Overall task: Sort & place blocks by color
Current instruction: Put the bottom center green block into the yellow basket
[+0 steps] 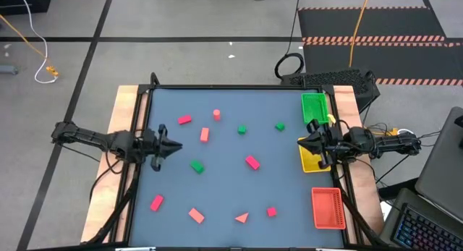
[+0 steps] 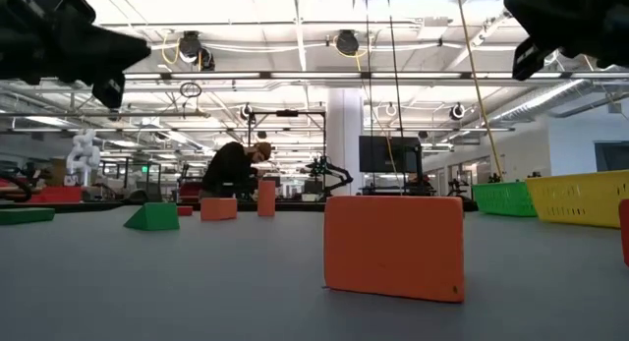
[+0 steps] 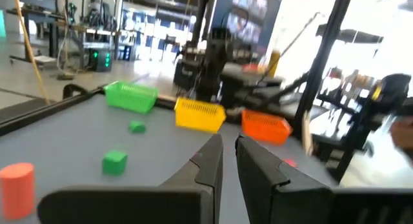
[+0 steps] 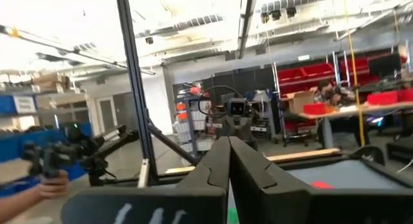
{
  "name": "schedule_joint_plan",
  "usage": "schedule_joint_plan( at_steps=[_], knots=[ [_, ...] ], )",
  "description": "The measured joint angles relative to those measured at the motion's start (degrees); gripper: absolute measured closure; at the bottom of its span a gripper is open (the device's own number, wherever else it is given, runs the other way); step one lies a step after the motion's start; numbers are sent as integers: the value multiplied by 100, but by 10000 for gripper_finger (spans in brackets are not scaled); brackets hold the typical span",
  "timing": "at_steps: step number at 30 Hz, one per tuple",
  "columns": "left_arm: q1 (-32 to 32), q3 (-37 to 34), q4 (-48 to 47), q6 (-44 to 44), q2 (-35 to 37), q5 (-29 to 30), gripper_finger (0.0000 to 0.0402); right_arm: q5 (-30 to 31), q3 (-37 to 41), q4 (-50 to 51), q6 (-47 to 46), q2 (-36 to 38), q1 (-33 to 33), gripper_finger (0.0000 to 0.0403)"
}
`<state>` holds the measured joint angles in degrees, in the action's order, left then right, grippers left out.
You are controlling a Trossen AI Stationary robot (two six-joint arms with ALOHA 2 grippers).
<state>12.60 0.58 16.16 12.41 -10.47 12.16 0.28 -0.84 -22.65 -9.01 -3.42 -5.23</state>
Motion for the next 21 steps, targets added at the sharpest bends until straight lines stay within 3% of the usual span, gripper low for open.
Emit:
schedule_joint_plan(
  at_steps=[8,11,13,15,18,21],
  knots=[
    [2,2,495,122,0,1,353,-7,0,290,20,-4,0,403],
    [2,10,545,233,-1,296,348,-7,0,328,-56,-42,0,403],
    [-3,258,-127,521,-76,782,336,10,0,354,-36,-95,0,403],
    [-38,711,-1453,793,-238,1051,314,225,0,351,-34,-153,0,403],
    [-141,1473,-3130,1379,-804,1284,266,639,0,347,85,-259,0,402],
    [-267,2113,-3980,1450,-1504,1342,211,996,0,318,300,-354,0,389]
  ],
)
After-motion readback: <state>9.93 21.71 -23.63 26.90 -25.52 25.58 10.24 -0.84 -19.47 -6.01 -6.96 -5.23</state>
